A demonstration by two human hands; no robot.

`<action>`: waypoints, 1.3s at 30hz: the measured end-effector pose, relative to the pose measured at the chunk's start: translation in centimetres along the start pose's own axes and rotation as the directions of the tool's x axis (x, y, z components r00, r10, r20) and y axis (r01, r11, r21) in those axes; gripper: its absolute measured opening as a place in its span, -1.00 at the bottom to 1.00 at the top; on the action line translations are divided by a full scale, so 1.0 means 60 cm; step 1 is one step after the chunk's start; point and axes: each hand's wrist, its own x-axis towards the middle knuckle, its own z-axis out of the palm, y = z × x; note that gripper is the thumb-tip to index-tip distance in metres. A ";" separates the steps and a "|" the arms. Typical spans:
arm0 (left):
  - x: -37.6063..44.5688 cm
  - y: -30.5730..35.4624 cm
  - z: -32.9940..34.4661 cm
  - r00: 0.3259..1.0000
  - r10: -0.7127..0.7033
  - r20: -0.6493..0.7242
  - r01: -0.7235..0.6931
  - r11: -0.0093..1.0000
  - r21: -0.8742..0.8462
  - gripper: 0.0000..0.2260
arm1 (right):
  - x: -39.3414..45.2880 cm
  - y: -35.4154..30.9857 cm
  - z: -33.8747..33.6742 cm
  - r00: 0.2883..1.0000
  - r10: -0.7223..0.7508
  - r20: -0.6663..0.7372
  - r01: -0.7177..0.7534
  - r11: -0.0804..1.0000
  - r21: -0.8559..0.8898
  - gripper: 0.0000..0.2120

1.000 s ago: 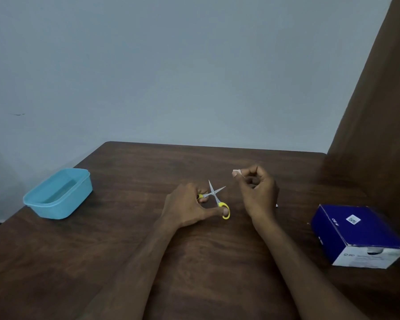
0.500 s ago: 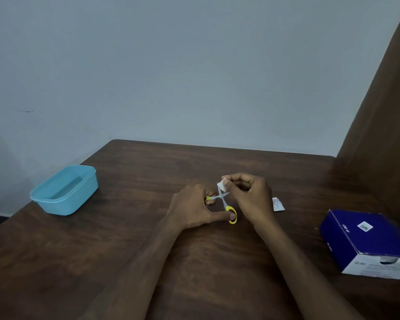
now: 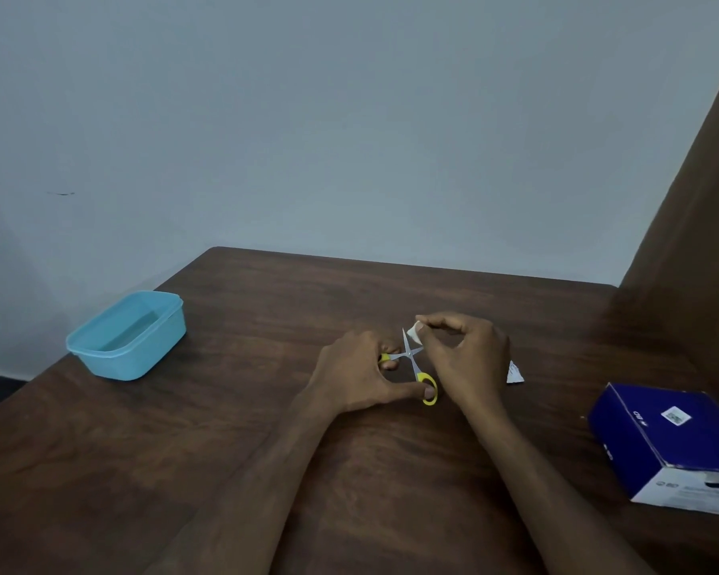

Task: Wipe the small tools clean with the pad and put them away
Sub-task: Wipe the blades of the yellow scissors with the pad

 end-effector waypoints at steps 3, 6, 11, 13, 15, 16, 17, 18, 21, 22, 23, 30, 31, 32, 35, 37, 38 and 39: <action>-0.001 0.003 -0.004 1.000 0.000 0.010 0.000 1.000 -0.013 -0.28 | -0.003 -0.007 -0.001 0.990 0.004 0.140 -0.002 1.000 -0.014 -0.88; -0.002 0.002 -0.005 1.000 0.002 0.010 -0.002 1.000 -0.018 -0.41 | -0.007 -0.012 0.001 0.983 0.064 0.174 -0.077 0.995 0.067 -0.85; 0.000 0.003 -0.003 1.000 -0.012 0.026 0.013 0.999 -0.032 -0.38 | 0.000 -0.011 -0.003 0.961 0.147 0.236 -0.202 0.951 0.233 -0.87; -0.001 0.004 -0.005 0.999 0.004 0.052 -0.001 0.998 -0.057 -0.45 | 0.000 -0.012 -0.004 0.950 0.171 0.261 -0.251 0.916 0.313 -0.87; -0.001 0.004 -0.005 0.997 0.014 0.070 -0.009 0.997 -0.074 -0.51 | 0.001 -0.015 -0.003 0.941 0.202 0.272 -0.301 0.868 0.395 -0.88; 0.000 0.003 -0.004 0.997 0.004 0.074 0.001 0.997 -0.079 -0.46 | 0.002 -0.018 -0.003 0.936 0.220 0.275 -0.325 0.839 0.436 -0.89; 0.000 0.001 -0.003 0.997 -0.009 0.072 0.014 0.997 -0.072 -0.36 | 0.003 -0.020 -0.002 0.933 0.236 0.271 -0.343 0.809 0.477 -0.89; 0.001 0.001 -0.001 0.997 -0.022 0.069 0.026 0.998 -0.054 -0.26 | 0.005 -0.023 -0.002 0.934 0.253 0.254 -0.351 0.784 0.511 -0.89; 0.001 -0.001 0.000 0.997 -0.020 0.070 0.022 0.999 -0.034 -0.20 | 0.006 -0.019 -0.002 0.964 0.242 0.110 -0.266 0.870 0.416 -0.89; 0.001 -0.001 0.000 0.998 -0.018 0.066 0.021 0.999 -0.035 -0.19 | 0.006 -0.016 -0.003 0.981 0.186 0.060 -0.195 0.939 0.283 -0.90; 0.001 -0.001 -0.001 0.998 -0.018 0.062 0.020 0.999 -0.034 -0.19 | 0.004 -0.013 -0.005 0.993 0.115 0.036 -0.119 0.982 0.143 -0.90; 0.002 0.002 -0.002 0.996 -0.051 0.075 0.052 0.999 -0.012 -0.26 | -0.005 -0.025 -0.010 0.963 0.087 0.255 -0.109 0.991 0.074 -0.82; 0.002 0.003 -0.002 0.996 -0.054 0.076 0.055 0.998 -0.013 -0.23 | -0.005 -0.025 -0.010 0.961 0.104 0.257 -0.138 0.984 0.117 -0.82; 0.002 0.003 -0.002 0.996 -0.050 0.076 0.051 0.999 -0.011 -0.22 | -0.004 -0.024 -0.011 0.960 0.122 0.253 -0.165 0.974 0.157 -0.82; 0.002 0.001 -0.003 0.997 -0.021 0.080 0.023 0.999 -0.025 -0.26 | -0.004 -0.019 -0.008 0.947 0.172 0.273 -0.253 0.920 0.300 -0.81; 0.002 0.002 -0.005 0.997 -0.011 0.081 0.014 0.999 -0.029 -0.28 | -0.001 -0.020 -0.003 0.943 0.197 0.267 -0.295 0.867 0.401 -0.80; 0.001 0.005 -0.006 0.997 -0.016 0.080 0.019 0.999 -0.027 -0.25 | 0.001 -0.018 -0.002 0.947 0.218 0.236 -0.306 0.835 0.458 -0.80; 0.001 0.005 -0.006 0.997 -0.023 0.072 0.026 0.999 -0.036 -0.22 | 0.006 -0.017 -0.002 0.950 0.249 0.187 -0.311 0.797 0.518 -0.81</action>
